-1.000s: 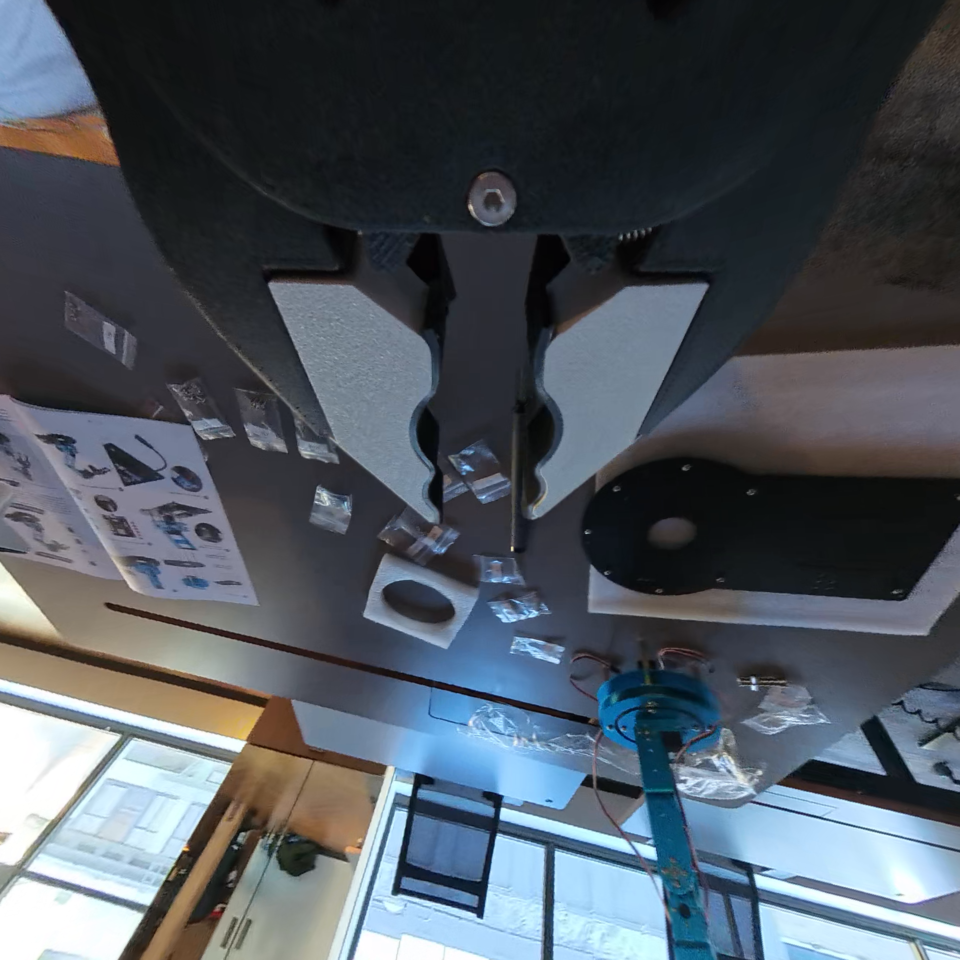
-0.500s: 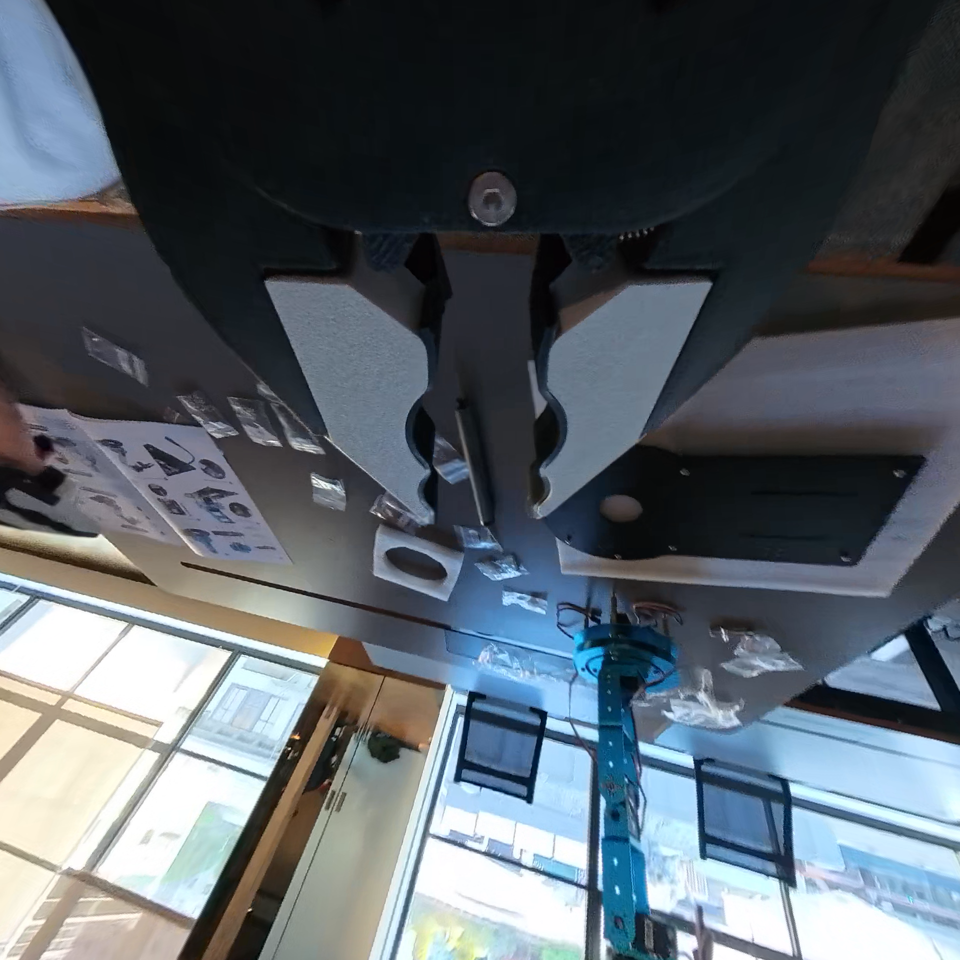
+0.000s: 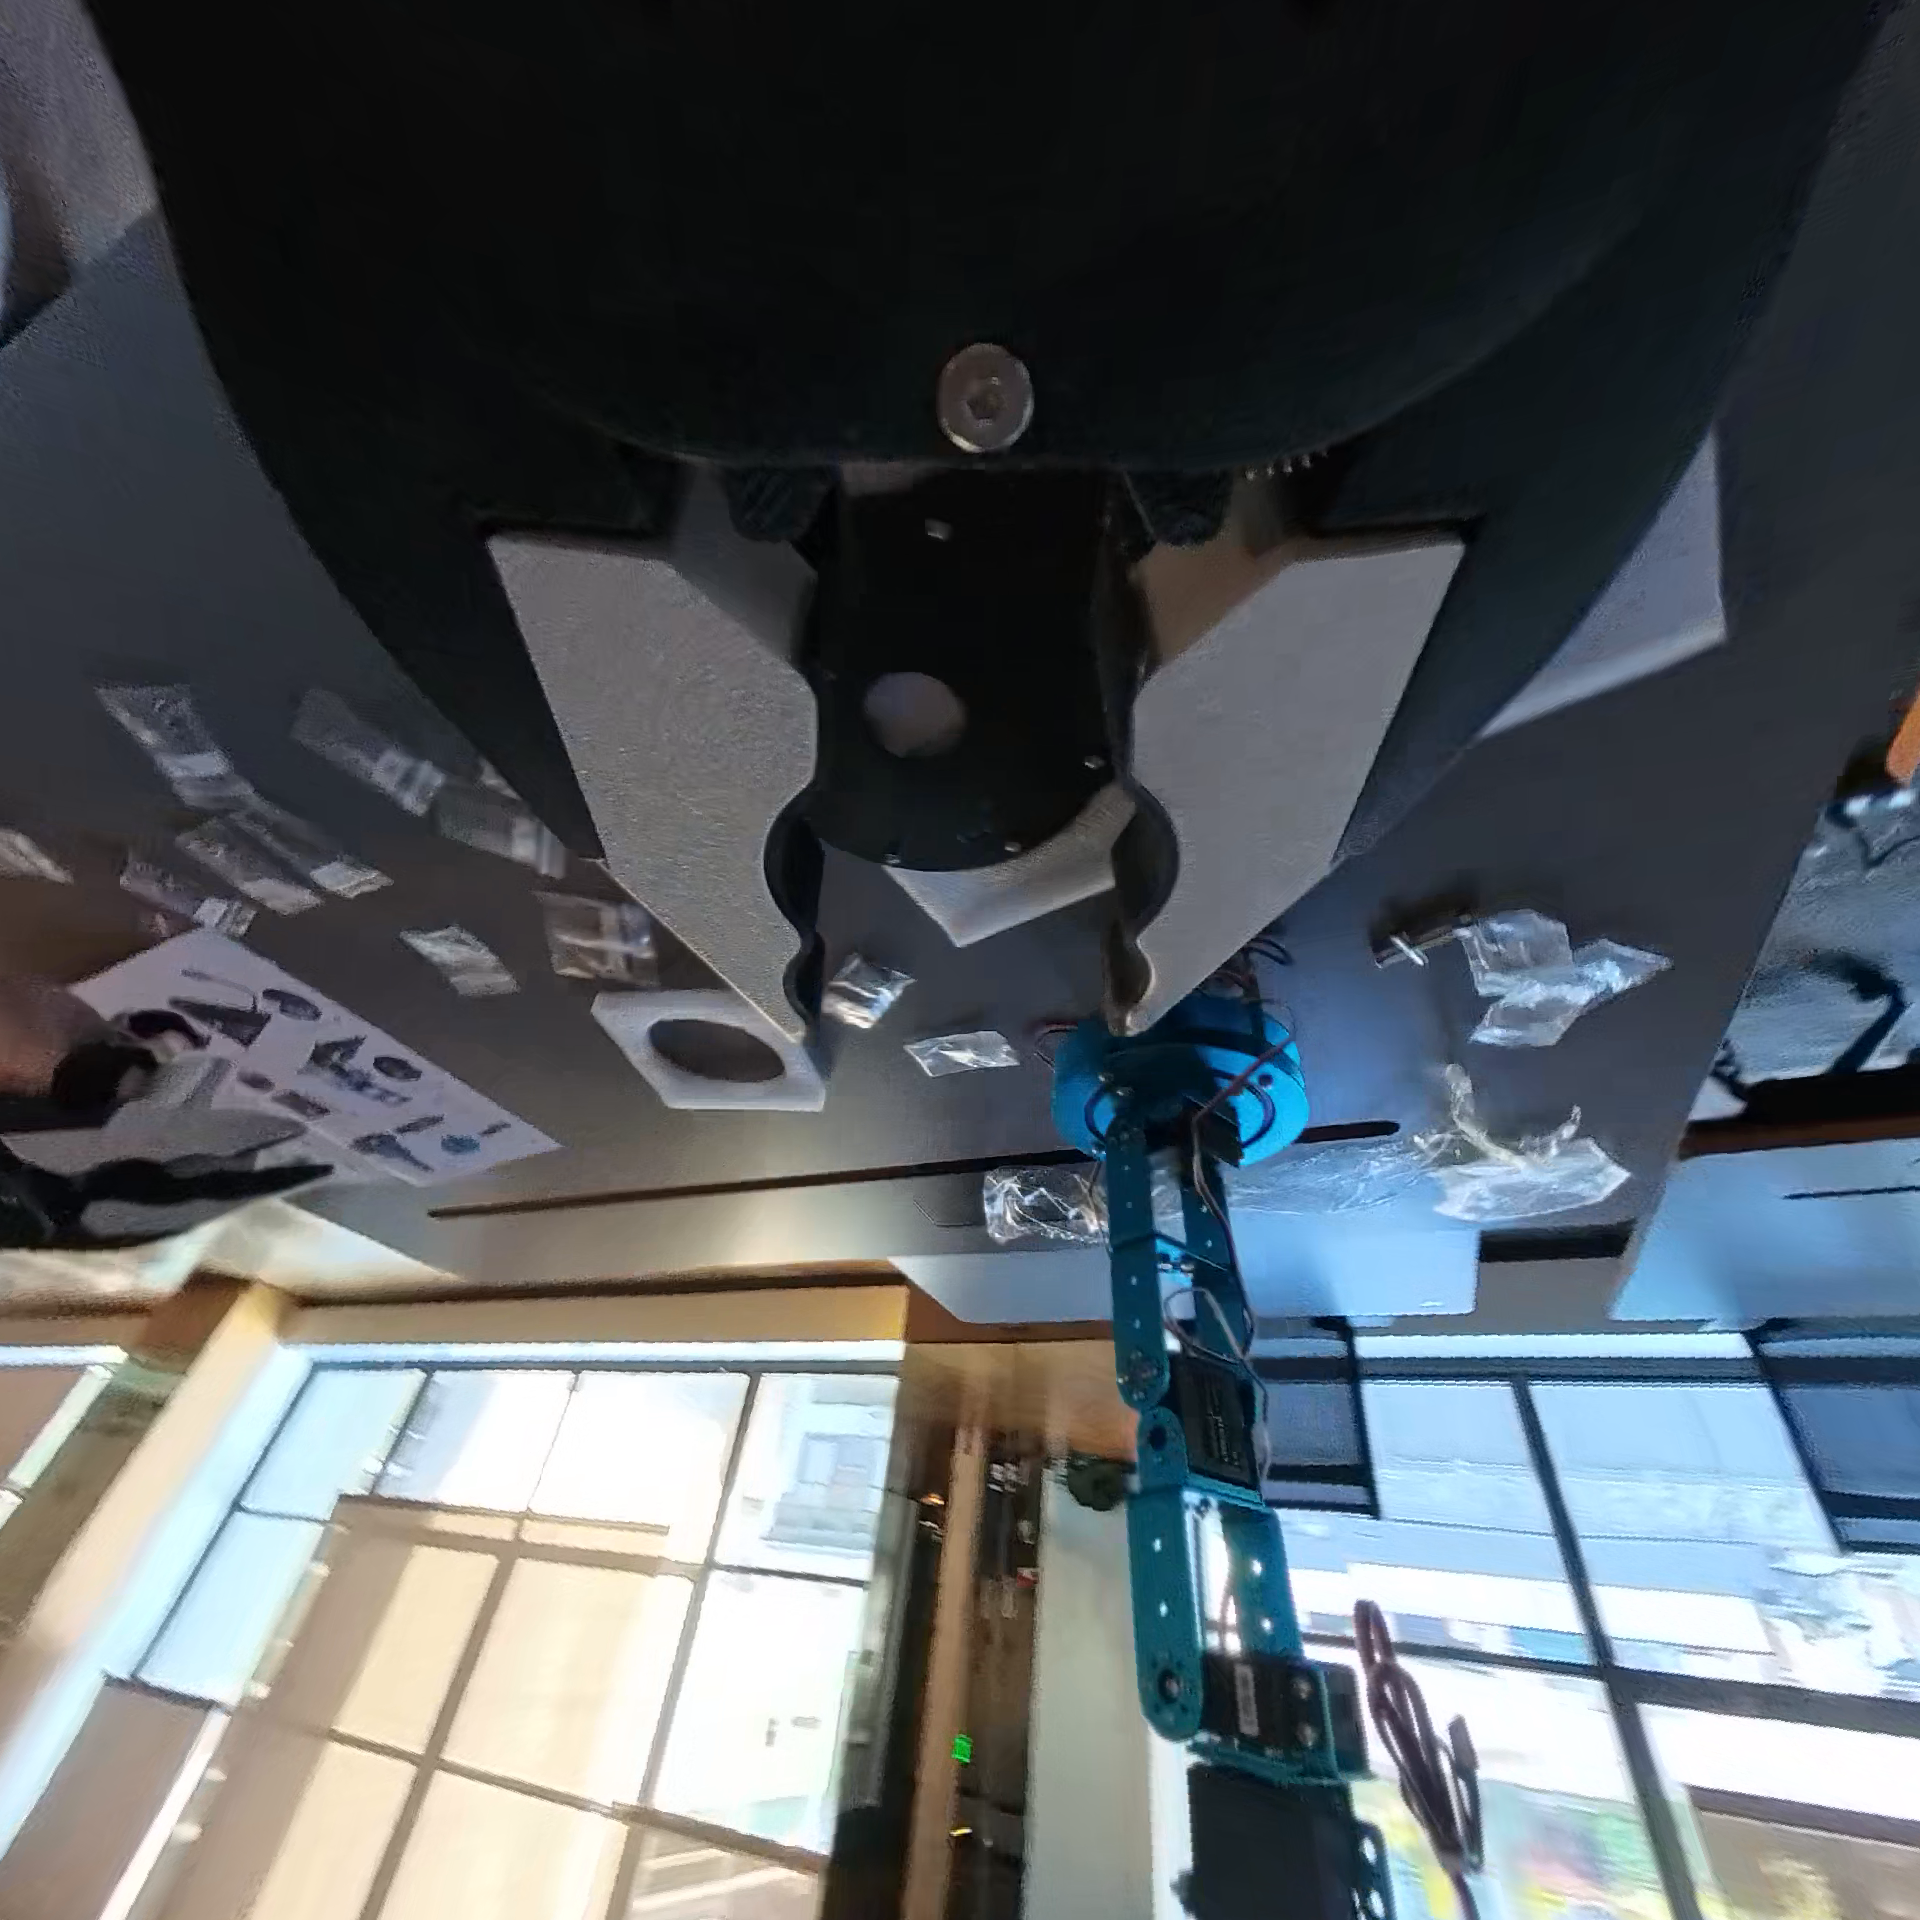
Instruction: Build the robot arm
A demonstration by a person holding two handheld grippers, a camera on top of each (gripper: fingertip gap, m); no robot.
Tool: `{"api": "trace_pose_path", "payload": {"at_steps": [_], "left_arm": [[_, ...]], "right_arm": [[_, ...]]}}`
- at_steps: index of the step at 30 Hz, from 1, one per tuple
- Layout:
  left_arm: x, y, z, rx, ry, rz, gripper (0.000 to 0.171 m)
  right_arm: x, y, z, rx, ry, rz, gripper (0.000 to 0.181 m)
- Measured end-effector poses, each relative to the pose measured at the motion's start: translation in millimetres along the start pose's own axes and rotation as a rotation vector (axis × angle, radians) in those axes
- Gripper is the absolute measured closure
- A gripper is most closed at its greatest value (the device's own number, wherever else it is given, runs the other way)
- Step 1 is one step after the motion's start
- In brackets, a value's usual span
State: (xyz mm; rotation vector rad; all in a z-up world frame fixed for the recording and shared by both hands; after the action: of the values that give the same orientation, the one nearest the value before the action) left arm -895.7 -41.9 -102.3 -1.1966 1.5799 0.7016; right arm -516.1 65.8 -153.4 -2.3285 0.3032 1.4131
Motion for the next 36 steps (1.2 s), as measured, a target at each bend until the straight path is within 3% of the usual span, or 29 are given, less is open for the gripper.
{"api": "trace_pose_path", "payload": {"at_steps": [5,10,15,19,22,27,31,36], "left_arm": [[-5,75,40,0.169,0.095,0.079,0.126],[-19,130,85,0.312,0.156,0.157,0.13],[-42,153,142,0.48,0.159,0.176,0.13],[-27,145,167,0.616,0.202,0.215,0.128],[-1,139,178,0.607,0.26,0.293,0.123],[30,132,195,0.563,0.332,0.374,0.135],[30,135,201,0.494,0.304,0.443,0.168],[28,141,195,0.48,0.325,0.455,0.171]], "right_arm": [[-57,40,88,0.0,-0.043,0.129,0.155],[-105,40,166,0.091,0.0,0.232,0.139],[-149,16,236,0.213,-0.007,0.327,0.128],[-164,12,277,0.227,-0.011,0.364,0.125],[-158,18,284,0.232,0.026,0.351,0.126],[-140,19,260,0.264,0.012,0.394,0.127],[-125,21,238,0.287,0.01,0.45,0.128],[-110,26,214,0.317,0.012,0.471,0.13]]}}
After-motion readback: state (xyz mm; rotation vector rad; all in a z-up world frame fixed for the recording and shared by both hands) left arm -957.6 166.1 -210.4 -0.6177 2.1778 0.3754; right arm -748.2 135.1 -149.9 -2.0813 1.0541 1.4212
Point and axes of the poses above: each gripper's, where its closed fingertips meet, z out along the fingers, x out of its underside, y = z × x across the jaws, the point moved 2 cm from there along -z, back along the fingers, and after that the axes turned 13 degrees about y, right-handed, at the moved point
